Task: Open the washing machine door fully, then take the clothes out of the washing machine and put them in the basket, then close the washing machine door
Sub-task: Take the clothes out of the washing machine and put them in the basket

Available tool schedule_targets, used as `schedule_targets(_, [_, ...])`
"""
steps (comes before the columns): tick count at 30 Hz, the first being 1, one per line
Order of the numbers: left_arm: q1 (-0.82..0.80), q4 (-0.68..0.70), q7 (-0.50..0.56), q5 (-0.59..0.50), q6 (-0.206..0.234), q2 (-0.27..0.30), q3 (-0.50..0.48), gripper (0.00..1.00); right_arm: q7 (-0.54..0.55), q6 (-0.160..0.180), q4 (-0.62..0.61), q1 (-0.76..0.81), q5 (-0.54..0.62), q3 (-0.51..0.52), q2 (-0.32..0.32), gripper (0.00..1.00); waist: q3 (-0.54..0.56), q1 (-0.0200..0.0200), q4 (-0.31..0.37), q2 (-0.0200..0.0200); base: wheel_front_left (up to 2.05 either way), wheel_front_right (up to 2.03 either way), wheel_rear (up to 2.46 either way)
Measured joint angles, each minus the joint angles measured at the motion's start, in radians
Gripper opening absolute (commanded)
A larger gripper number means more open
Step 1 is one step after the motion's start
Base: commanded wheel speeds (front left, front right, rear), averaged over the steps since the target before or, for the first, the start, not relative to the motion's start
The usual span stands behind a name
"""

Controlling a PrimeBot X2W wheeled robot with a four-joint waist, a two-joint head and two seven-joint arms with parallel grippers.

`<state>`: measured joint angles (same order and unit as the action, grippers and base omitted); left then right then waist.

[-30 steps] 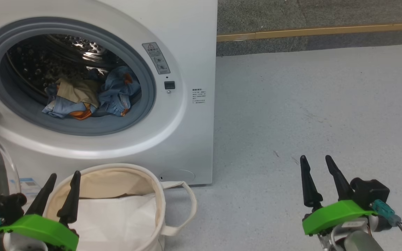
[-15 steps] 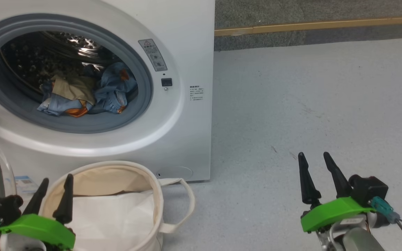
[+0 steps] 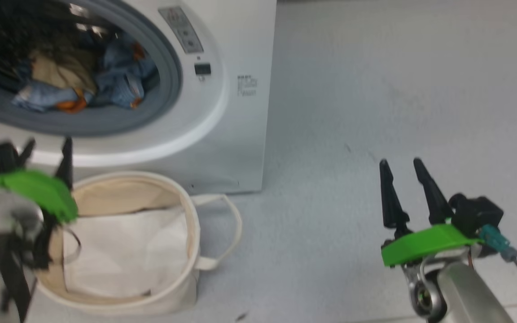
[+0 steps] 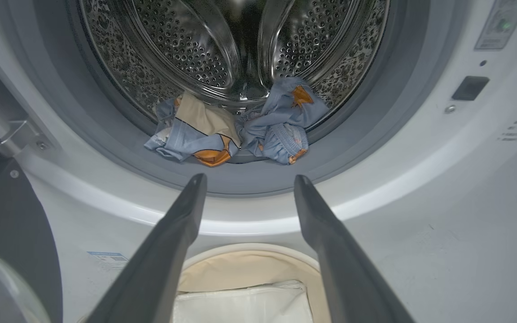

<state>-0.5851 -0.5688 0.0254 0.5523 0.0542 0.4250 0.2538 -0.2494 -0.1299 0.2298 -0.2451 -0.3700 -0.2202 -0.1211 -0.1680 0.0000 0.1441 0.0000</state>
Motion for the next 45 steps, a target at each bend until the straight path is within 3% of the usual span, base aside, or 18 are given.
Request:
schedule_targets(6, [-0.268,-0.163,0.099,-0.102,0.052,0.016,0.061,1.00,0.000,0.000,-0.033,-0.050,0.011,0.028,0.005,1.00,-0.116,0.0000,0.008,0.0000,0.00,0.00,0.00])
schedule_targets(12, [-0.472,-0.337,0.132,-0.156,0.096,0.021,0.081,1.00,0.000,0.000,-0.046,-0.062,0.018,0.034,0.010,1.00,-0.207,0.0000,0.023,0.0000,0.00,0.00,0.00])
schedule_targets(19, [-0.630,-0.504,0.184,-0.187,0.085,0.021,0.114,1.00,0.000,0.000,-0.063,-0.091,0.030,0.044,0.011,1.00,-0.281,0.0001,0.047,0.0000,0.00,0.00,0.00])
schedule_targets(29, [-0.869,-0.621,0.201,-0.233,0.077,0.015,0.156,1.00,0.000,0.000,-0.097,-0.121,0.044,0.059,0.011,1.00,-0.396,0.0001,0.048,0.0000,0.00,0.00,0.00])
schedule_targets(45, [-0.920,-0.718,0.219,-0.234,0.062,0.011,0.178,1.00,0.000,0.000,-0.125,-0.128,0.052,0.077,0.013,1.00,-0.480,0.0000,0.047,-0.0001,0.00,0.00,0.00])
